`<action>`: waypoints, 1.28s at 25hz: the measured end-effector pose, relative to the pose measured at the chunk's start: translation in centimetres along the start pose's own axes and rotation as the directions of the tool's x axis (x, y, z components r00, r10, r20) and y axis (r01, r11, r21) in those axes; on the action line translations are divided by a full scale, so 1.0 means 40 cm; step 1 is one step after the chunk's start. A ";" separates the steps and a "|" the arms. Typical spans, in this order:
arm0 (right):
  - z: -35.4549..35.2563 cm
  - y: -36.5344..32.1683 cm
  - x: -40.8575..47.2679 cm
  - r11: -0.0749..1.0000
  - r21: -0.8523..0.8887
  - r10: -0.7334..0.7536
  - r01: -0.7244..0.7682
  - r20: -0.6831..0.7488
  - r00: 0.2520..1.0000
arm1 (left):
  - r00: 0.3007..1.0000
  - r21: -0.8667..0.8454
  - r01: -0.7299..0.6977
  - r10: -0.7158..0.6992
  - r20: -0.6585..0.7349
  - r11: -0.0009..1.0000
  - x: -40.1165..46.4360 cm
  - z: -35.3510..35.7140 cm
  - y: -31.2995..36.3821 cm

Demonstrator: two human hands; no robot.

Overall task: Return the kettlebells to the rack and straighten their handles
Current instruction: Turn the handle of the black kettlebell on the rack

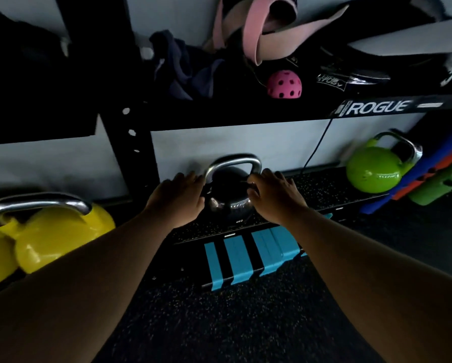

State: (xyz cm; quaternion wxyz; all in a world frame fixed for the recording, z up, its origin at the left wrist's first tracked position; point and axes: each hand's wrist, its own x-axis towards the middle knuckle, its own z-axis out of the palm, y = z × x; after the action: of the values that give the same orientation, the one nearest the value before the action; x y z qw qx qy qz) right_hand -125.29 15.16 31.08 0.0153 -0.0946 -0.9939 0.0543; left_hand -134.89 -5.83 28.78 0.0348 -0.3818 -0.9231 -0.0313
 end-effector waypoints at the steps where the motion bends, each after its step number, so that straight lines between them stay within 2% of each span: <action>1: 0.008 0.020 0.042 1.000 0.009 0.009 -0.009 0.019 1.000 | 0.999 -0.027 0.033 -0.033 -0.002 0.999 0.043 0.013 0.004; 6: 0.050 0.109 0.207 0.992 0.107 0.067 -0.067 0.001 0.998 | 0.988 -0.191 0.139 -0.149 -0.038 0.972 0.229 0.058 0.054; 9: 0.096 0.134 0.279 0.976 0.202 0.074 -0.086 0.064 0.995 | 0.967 -0.298 0.233 -0.254 -0.034 0.926 0.293 0.100 0.078; 13: 0.159 0.157 0.318 0.909 0.416 -0.001 -0.034 0.083 0.997 | 0.914 -0.536 0.383 -0.394 0.100 0.752 0.298 0.159 0.140; 16: 0.162 0.165 0.333 0.880 0.473 0.009 -0.041 0.071 0.997 | 0.818 -0.684 0.489 -0.557 0.143 0.541 0.339 0.182 0.147; 19: 0.160 0.142 0.324 0.850 0.512 0.123 -0.122 0.032 0.992 | 0.825 -0.709 0.497 -0.525 0.208 0.500 0.392 0.176 0.103; 21: 0.173 0.133 0.306 0.776 0.611 0.150 -0.157 0.064 0.987 | 0.783 -0.799 0.491 -0.578 0.229 0.348 0.403 0.185 0.119; 23: 0.180 0.135 0.293 0.596 0.771 0.164 -0.225 0.157 0.974 | 0.738 -0.872 0.453 -0.627 0.252 0.183 0.398 0.195 0.163; 25: 0.187 0.129 0.289 0.425 0.864 0.175 -0.271 0.216 0.961 | 0.731 -0.902 0.413 -0.637 0.244 0.128 0.396 0.199 0.173; 26: 0.192 0.122 0.283 0.386 0.884 0.162 -0.264 0.217 0.963 | 0.743 -0.911 0.392 -0.628 0.230 0.130 0.398 0.199 0.161; 29: 0.202 0.106 0.258 0.350 0.910 0.104 -0.221 0.197 0.975 | 0.809 -0.945 0.315 -0.546 0.219 0.088 0.401 0.204 0.140; 32: 0.178 0.118 0.274 0.249 0.940 0.103 -0.233 0.214 0.971 | 0.824 -0.971 0.237 -0.530 0.200 0.003 0.380 0.236 0.191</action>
State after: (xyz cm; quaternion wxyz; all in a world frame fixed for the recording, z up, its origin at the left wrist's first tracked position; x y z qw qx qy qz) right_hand -135.45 21.10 23.71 0.0097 -0.1683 -0.7415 0.6495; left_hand -140.61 11.03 20.96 -0.1290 -0.0330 -0.7258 -0.6748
